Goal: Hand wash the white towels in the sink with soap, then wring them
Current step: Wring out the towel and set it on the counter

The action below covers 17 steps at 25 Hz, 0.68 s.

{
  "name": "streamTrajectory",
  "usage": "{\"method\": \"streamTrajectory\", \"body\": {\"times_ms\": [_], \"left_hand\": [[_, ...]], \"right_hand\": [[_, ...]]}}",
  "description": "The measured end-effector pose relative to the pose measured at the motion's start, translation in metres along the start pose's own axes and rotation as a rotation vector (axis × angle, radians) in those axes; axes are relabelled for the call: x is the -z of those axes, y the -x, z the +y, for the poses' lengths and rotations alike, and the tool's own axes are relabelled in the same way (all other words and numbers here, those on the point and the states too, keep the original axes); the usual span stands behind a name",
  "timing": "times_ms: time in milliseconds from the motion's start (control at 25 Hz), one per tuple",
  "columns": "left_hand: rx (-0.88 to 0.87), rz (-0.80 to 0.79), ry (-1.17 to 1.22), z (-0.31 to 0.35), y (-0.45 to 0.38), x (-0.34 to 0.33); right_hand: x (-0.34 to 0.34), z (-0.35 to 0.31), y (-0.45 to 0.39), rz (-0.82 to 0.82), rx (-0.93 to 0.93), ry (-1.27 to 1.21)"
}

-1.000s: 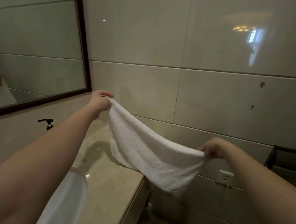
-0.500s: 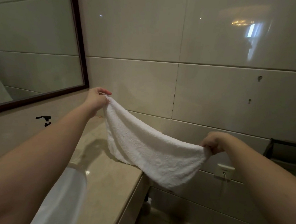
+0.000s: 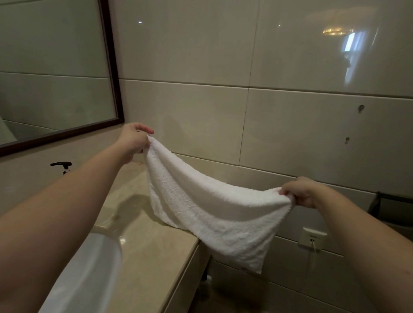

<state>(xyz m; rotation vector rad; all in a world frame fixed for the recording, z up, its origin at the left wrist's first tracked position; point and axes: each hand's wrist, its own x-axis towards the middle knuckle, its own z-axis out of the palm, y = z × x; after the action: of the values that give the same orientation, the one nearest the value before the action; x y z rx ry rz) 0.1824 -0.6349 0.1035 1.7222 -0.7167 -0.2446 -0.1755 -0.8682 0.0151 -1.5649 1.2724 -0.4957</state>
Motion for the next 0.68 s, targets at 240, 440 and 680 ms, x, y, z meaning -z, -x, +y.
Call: {"method": "streamTrajectory", "body": {"times_ms": [240,440,680], "left_hand": [[0.009,-0.036,-0.032,-0.006,-0.004,0.002],[0.028,-0.08,-0.001,-0.005,-0.004,-0.004],[-0.002,0.014,0.101,0.013,-0.001,-0.002]], "right_hand": [[0.001,-0.007,0.007,-0.042,0.047,-0.247],[-0.005,-0.019,0.014,0.035,0.163,-0.483],[0.042,-0.077,0.011,0.344,0.42,-0.87]]}}
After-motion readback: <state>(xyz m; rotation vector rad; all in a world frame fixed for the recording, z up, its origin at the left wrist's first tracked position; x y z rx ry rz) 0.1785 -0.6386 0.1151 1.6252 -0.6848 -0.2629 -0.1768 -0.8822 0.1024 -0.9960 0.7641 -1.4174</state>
